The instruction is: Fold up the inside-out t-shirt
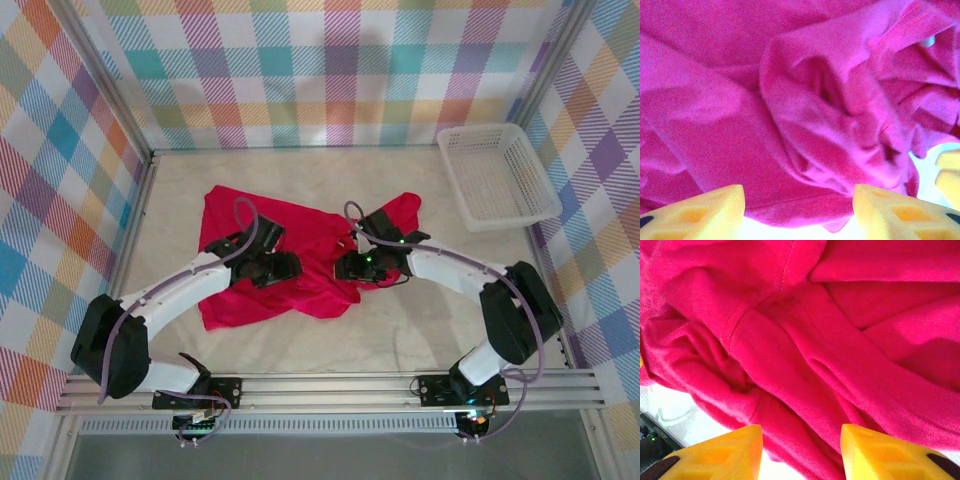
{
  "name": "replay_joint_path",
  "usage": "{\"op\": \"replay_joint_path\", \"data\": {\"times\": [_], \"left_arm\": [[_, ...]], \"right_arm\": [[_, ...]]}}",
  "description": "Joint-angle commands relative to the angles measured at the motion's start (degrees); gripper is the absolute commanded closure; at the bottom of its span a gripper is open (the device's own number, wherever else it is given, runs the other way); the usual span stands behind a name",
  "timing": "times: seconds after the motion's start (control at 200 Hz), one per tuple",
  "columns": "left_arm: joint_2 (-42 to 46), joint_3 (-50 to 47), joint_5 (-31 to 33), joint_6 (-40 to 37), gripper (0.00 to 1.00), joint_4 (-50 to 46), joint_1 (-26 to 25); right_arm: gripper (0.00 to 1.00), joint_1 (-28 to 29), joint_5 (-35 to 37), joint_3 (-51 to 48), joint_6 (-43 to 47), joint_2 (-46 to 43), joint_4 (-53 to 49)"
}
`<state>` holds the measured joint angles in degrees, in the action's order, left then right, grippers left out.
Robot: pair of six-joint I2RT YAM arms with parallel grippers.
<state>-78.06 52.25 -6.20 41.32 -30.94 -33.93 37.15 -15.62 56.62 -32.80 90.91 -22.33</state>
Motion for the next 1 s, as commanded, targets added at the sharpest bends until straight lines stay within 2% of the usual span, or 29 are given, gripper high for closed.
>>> {"op": "replay_joint_path", "data": {"times": [0.0, 0.125, 0.165, 0.285, 0.345, 0.445, 0.635, 0.695, 0.775, 0.935, 0.995], "left_arm": [[1.17, -1.65, -2.97, 2.08, 0.41, 3.61, 0.01], [0.73, -1.64, -4.14, 3.28, 0.41, 5.18, -0.08], [0.63, -1.67, -4.55, 3.81, 0.41, 5.84, -0.17], [-0.34, -1.75, -6.02, 5.76, 0.4, 8.46, -0.34], [-1.38, -1.76, -7.14, 6.68, 0.39, 10.41, -0.65], [-4.21, -1.41, -9.9, 7.91, 0.39, 14.16, -1.03], [-10.81, 1.18, -10.82, 8.93, 0.43, 17.97, -1.48], [-12.28, 1.99, -10.94, 9.04, 0.5, 18.1, -1.49], [-13.25, 2.51, -10.99, 9.13, 0.67, 17.79, -1.57], [-9.01, 0.57, -10.03, 7.04, 0.99, 12.85, -1.62], [-6.2, -1.41, -9.39, 5.76, 1.0, 11.26, -1.6]], "right_arm": [[0.53, 0.29, -1.77, 3.39, 2.1, 4.82, 0.7], [0.56, 0.38, -2.21, 7.16, 1.35, 9.89, 1.61], [0.62, 0.41, -1.6, 8.06, 1.0, 10.7, 1.29], [0.91, 0.37, -0.73, 8.6, -0.15, 10.08, 0.93], [1.0, 0.34, -0.25, 8.26, -0.96, 9.01, 0.38], [1.0, 0.36, -1.0, 6.75, -2.68, 6.44, 0.95], [1.0, 0.34, -3.49, 2.72, -6.02, 2.55, 3.88], [1.0, 0.32, -3.8, 1.69, -6.57, 1.74, 4.52], [1.0, 0.3, -3.06, 1.38, -6.37, 1.0, 3.81], [1.0, -1.62, 4.56, 3.61, -4.73, 0.88, -2.4], [1.0, -3.83, 5.73, 3.78, -5.11, 1.06, -2.5]]}}
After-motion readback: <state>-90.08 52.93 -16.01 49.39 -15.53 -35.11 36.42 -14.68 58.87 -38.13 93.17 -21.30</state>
